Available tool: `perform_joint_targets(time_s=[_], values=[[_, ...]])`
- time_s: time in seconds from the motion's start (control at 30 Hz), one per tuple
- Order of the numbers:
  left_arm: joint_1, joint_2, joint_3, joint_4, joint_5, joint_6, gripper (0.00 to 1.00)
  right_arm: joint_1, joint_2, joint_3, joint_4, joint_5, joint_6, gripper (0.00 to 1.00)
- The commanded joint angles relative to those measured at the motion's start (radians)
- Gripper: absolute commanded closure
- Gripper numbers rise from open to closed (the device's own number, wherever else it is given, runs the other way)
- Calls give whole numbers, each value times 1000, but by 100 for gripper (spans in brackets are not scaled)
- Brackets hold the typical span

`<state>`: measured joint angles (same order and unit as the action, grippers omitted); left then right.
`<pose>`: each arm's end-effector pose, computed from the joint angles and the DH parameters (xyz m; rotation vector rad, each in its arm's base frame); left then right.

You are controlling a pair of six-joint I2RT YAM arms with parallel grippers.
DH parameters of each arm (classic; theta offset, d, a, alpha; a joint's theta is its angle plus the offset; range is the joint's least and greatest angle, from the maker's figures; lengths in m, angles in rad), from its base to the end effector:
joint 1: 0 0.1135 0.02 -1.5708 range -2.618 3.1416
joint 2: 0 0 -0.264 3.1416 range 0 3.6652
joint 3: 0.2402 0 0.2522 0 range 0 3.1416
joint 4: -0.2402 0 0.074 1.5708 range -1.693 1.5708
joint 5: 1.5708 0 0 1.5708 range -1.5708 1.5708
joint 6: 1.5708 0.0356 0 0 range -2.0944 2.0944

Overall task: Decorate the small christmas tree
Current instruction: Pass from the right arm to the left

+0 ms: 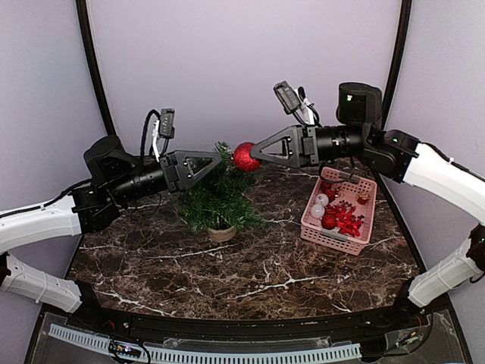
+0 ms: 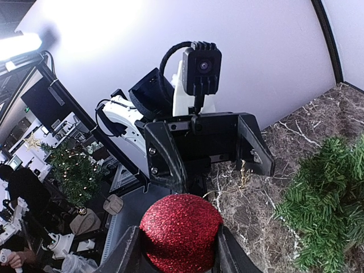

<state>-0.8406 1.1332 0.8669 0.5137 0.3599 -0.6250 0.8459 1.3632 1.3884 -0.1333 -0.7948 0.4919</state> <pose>0.1669 -0.2053 0.3723 0.4961 1.4147 -1.4513 0.1847 0.2469 0.4273 -0.9939 1.6687 1.6100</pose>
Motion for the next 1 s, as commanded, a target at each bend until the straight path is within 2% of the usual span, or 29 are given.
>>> perform_joint_targets(time_s=[0.0,0.13,0.2,0.53,0.97], values=[[2,51,55,85,154,17,21,15,-17,-6,60,-20,6,65],[2,74,72,136,177,-40,39,18,-18,-6,53,-18,-3,65],[2,89,73,189,201,-82,44,18,-16,-6,50,-20,-8,65],[2,133,85,270,238,-168,50,19,-12,-2,45,-35,-20,65],[2,132,60,327,198,-225,77,25,-12,-5,43,-37,-24,65]])
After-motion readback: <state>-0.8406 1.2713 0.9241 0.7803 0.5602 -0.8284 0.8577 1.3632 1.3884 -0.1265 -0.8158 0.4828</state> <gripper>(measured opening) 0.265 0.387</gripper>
